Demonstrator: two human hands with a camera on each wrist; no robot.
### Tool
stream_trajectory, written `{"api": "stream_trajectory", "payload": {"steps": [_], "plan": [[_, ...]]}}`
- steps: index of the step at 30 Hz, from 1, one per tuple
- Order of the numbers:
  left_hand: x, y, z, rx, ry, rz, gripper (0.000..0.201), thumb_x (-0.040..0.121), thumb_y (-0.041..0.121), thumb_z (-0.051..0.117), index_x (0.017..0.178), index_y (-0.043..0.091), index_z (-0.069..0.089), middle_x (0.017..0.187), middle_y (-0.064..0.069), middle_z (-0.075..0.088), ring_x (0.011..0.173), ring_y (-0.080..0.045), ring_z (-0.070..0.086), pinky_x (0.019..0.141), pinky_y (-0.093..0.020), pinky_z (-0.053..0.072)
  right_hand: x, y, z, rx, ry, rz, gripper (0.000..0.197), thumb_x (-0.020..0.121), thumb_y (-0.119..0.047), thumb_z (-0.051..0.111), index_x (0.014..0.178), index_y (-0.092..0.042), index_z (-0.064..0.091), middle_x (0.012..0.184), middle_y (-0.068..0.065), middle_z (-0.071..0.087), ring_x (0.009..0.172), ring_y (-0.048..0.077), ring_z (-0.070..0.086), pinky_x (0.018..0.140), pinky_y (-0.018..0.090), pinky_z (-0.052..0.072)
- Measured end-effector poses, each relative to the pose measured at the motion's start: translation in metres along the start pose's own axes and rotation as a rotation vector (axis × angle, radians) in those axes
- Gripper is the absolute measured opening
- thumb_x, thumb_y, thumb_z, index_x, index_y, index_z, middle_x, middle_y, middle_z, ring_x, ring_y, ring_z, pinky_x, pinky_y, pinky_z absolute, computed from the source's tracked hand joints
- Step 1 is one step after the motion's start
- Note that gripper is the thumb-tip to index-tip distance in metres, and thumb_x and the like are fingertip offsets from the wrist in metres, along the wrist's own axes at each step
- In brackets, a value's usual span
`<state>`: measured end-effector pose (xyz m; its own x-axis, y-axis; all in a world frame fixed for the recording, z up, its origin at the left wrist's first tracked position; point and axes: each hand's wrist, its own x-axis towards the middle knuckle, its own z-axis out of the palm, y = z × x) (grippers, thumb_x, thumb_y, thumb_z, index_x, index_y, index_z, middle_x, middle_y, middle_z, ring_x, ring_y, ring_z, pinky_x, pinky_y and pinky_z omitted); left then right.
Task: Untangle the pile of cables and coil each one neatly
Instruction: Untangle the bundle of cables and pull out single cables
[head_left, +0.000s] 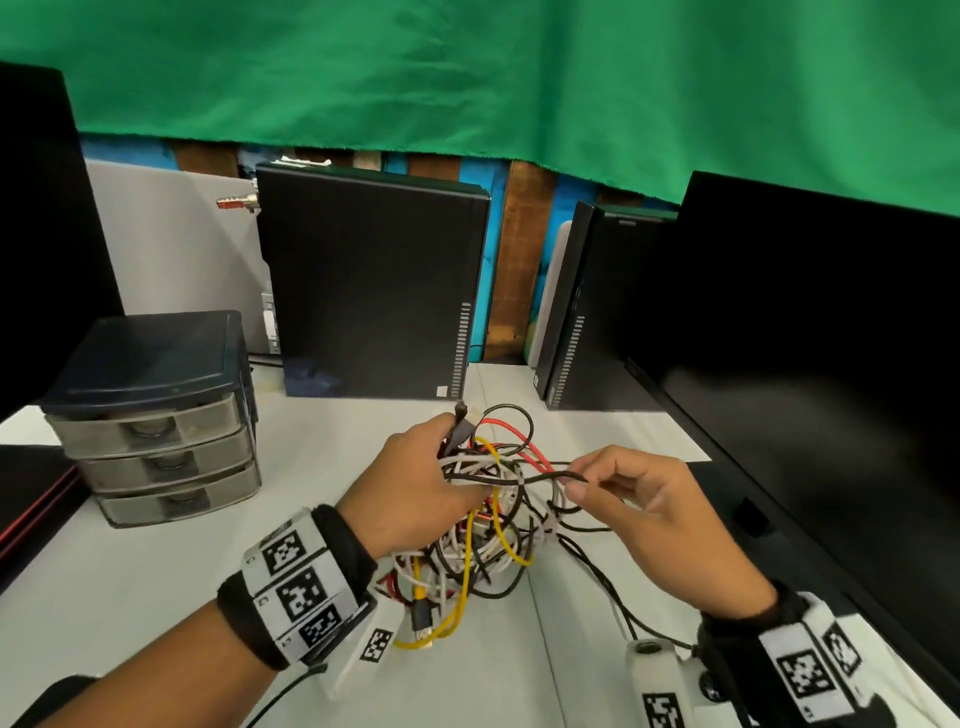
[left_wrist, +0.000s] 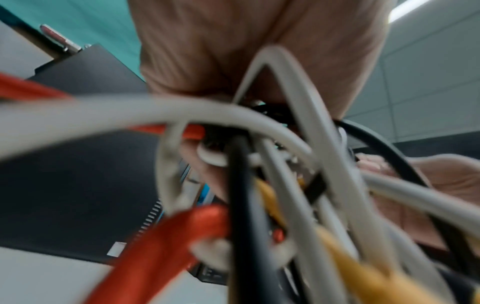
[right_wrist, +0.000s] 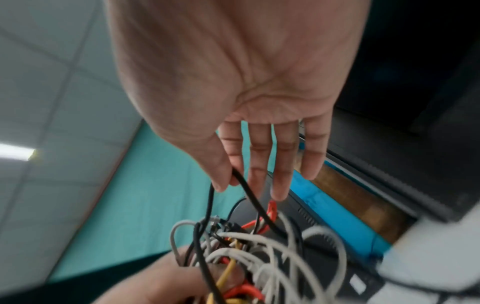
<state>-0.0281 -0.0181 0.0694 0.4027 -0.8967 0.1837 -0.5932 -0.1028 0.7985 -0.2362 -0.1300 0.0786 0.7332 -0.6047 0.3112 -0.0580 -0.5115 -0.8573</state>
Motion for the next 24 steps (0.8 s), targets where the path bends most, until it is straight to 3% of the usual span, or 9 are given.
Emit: {"api": "stream_trajectory", "payload": {"steps": [2,5,8,10,13,16,18,21,24], "plan": [[0.001,-0.004,0.001,0.096,0.007,-0.007,0.023,0.083,0.036,0.076,0.096,0.032,0.058,0.090,0.015,0.068,0.081,0.000,0.064,0.071,-0.022,0.053,-0.003,0.001,-0.001,-0.262,0.032,-0.100,0.017,0.091,-0.023,0.071,0.075,-0.024,0.064,0.080,-0.008,0.070,0.082,0.013,0.068,0.086,0.029,0.052],[0.001,-0.008,0.005,0.183,0.021,-0.030,0.027,0.084,0.036,0.074,0.103,0.033,0.055,0.097,0.013,0.068,0.086,-0.005,0.064,0.080,-0.032,0.057,-0.006,0.004,0.006,-0.842,0.281,-0.313,0.027,0.081,-0.017,0.076,0.076,-0.023,0.050,0.064,-0.010,0.052,0.059,0.011,0.052,0.055,0.035,0.052],[0.000,-0.005,0.009,0.222,0.058,-0.015,0.028,0.085,0.037,0.073,0.105,0.033,0.054,0.098,0.013,0.068,0.086,-0.007,0.065,0.079,-0.033,0.058,0.002,0.013,0.008,-1.003,0.434,-0.090,0.019,0.081,-0.027,0.069,0.087,-0.019,0.053,0.048,-0.006,0.046,0.043,0.020,0.046,0.044,0.031,0.040],[0.000,-0.004,0.013,0.239,0.064,-0.011,0.030,0.085,0.033,0.072,0.107,0.033,0.052,0.099,0.012,0.068,0.086,-0.008,0.066,0.078,-0.033,0.060,0.007,0.023,0.009,-0.730,0.333,0.237,0.020,0.092,-0.038,0.058,0.102,-0.020,0.057,0.043,-0.001,0.050,0.041,0.020,0.050,0.047,0.034,0.044],[0.000,-0.010,0.017,0.222,0.060,-0.043,0.031,0.083,0.033,0.073,0.105,0.033,0.051,0.099,0.011,0.068,0.086,-0.011,0.067,0.078,-0.036,0.060,0.006,0.014,0.019,0.173,0.188,0.526,0.028,0.104,-0.031,0.046,0.104,-0.008,0.062,0.057,0.013,0.065,0.055,0.025,0.066,0.052,0.033,0.050],[0.003,-0.019,0.015,0.185,0.036,-0.086,0.028,0.083,0.035,0.073,0.099,0.033,0.050,0.096,0.012,0.066,0.085,-0.010,0.065,0.078,-0.034,0.058,0.015,0.000,0.034,0.275,0.295,0.251,0.024,0.105,-0.017,0.044,0.095,-0.007,0.064,0.086,0.011,0.077,0.090,0.029,0.074,0.069,0.034,0.060],[0.006,-0.023,0.012,0.163,0.021,-0.106,0.032,0.080,0.038,0.077,0.098,0.032,0.051,0.095,0.012,0.066,0.086,-0.011,0.064,0.077,-0.030,0.055,0.029,-0.009,0.032,-0.197,0.409,-0.206,0.022,0.103,-0.019,0.049,0.100,-0.015,0.070,0.099,0.004,0.076,0.100,0.024,0.072,0.081,0.040,0.061],[0.010,-0.032,0.005,0.202,0.028,-0.154,0.028,0.083,0.038,0.073,0.102,0.029,0.053,0.097,0.008,0.066,0.087,-0.012,0.063,0.077,-0.032,0.054,0.058,-0.038,0.010,-0.905,0.526,-0.936,0.022,0.100,-0.007,0.054,0.107,-0.003,0.074,0.122,0.015,0.070,0.121,0.027,0.064,0.098,0.040,0.055],[0.014,-0.044,-0.007,0.219,0.057,-0.219,0.027,0.085,0.037,0.070,0.105,0.029,0.054,0.100,0.008,0.065,0.091,-0.016,0.063,0.080,-0.032,0.053,0.087,-0.071,-0.017,-0.639,0.790,-0.914,0.031,0.098,-0.009,0.058,0.127,-0.001,0.063,0.122,0.013,0.070,0.111,0.025,0.069,0.089,0.044,0.059]]}}
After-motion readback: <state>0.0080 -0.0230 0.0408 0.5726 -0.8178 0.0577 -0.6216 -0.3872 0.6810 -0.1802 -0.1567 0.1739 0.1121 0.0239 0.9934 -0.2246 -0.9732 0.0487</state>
